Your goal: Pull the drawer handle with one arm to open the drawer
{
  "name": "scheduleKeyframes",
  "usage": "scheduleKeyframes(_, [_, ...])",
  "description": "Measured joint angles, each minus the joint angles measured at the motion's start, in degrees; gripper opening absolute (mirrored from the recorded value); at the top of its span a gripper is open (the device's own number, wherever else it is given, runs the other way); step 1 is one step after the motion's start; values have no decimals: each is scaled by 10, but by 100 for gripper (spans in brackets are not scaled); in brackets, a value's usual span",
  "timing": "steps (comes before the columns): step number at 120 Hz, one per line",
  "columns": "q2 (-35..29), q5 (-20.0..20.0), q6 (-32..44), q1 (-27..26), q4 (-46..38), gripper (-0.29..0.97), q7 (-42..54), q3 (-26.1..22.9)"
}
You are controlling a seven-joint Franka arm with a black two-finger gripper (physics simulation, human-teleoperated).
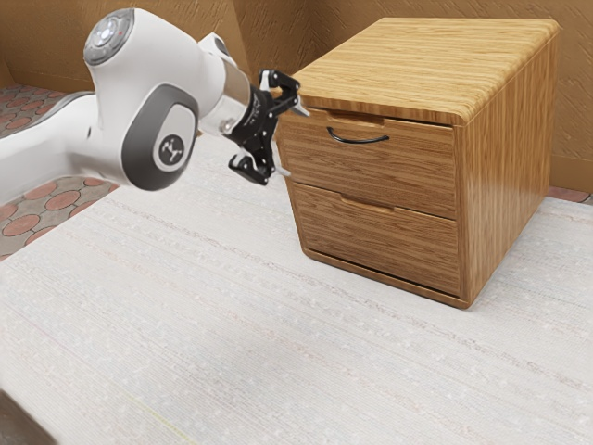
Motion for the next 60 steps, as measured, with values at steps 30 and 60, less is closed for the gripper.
scheduleKeyframes(30, [-20,4,-6,7,3,68,-3,-2])
scheduleKeyframes(60, [-14,7,-7,-21,6,68,-5,2])
